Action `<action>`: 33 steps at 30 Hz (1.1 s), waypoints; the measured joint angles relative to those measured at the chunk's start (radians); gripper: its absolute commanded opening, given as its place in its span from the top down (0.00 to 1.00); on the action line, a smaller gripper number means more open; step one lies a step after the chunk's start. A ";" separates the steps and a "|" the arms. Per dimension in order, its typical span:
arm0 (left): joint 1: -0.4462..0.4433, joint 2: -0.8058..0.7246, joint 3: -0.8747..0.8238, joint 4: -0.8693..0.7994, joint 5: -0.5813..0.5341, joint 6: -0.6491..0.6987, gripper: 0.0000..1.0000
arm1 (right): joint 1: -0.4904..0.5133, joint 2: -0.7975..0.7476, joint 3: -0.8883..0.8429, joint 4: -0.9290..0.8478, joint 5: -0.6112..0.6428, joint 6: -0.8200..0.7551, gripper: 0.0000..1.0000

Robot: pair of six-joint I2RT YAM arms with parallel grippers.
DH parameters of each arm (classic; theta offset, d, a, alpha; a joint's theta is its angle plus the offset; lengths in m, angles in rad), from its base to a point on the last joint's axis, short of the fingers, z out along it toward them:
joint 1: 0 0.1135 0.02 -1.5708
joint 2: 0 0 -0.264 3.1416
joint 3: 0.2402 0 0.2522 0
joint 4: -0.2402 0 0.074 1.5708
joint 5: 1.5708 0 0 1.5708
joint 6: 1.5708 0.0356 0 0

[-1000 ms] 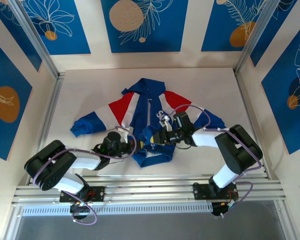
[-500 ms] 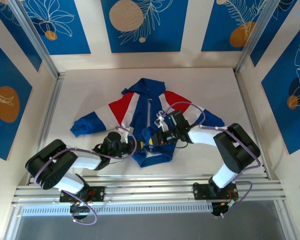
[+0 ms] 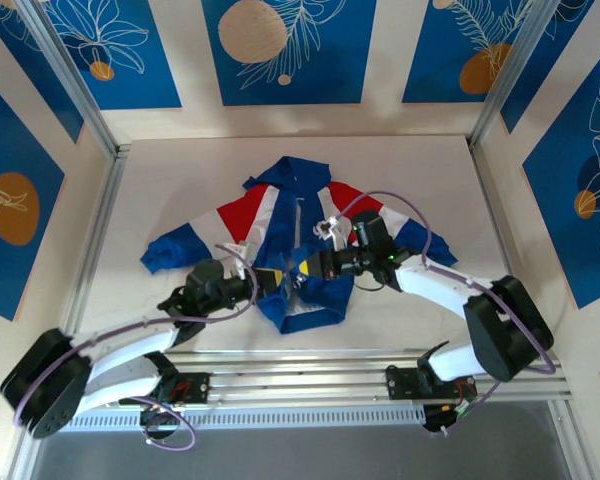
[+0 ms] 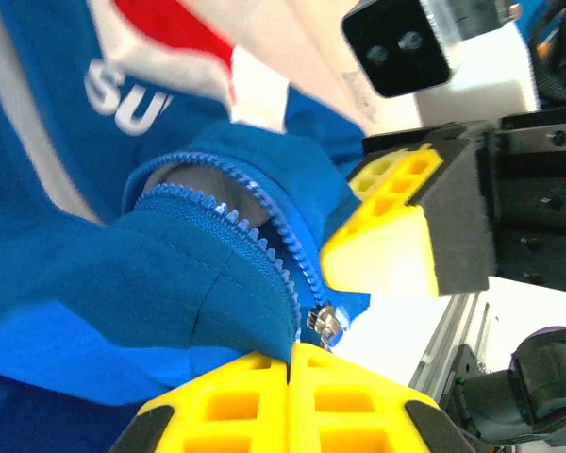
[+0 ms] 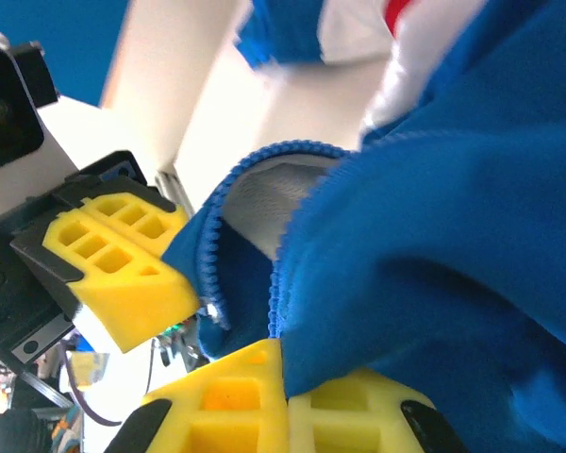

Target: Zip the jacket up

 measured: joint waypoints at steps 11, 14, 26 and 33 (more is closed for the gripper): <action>0.000 -0.173 0.060 -0.055 -0.020 0.095 1.00 | -0.021 -0.112 -0.007 0.224 -0.112 0.132 1.00; 0.000 -0.152 0.068 -0.034 -0.013 0.109 1.00 | -0.020 -0.121 -0.007 0.262 -0.128 0.140 1.00; -0.003 -0.121 0.077 0.080 -0.002 0.135 1.00 | -0.008 -0.121 -0.007 0.346 -0.124 0.190 1.00; -0.013 -0.105 0.085 0.103 -0.002 0.134 1.00 | -0.002 -0.121 -0.007 0.377 -0.110 0.218 1.00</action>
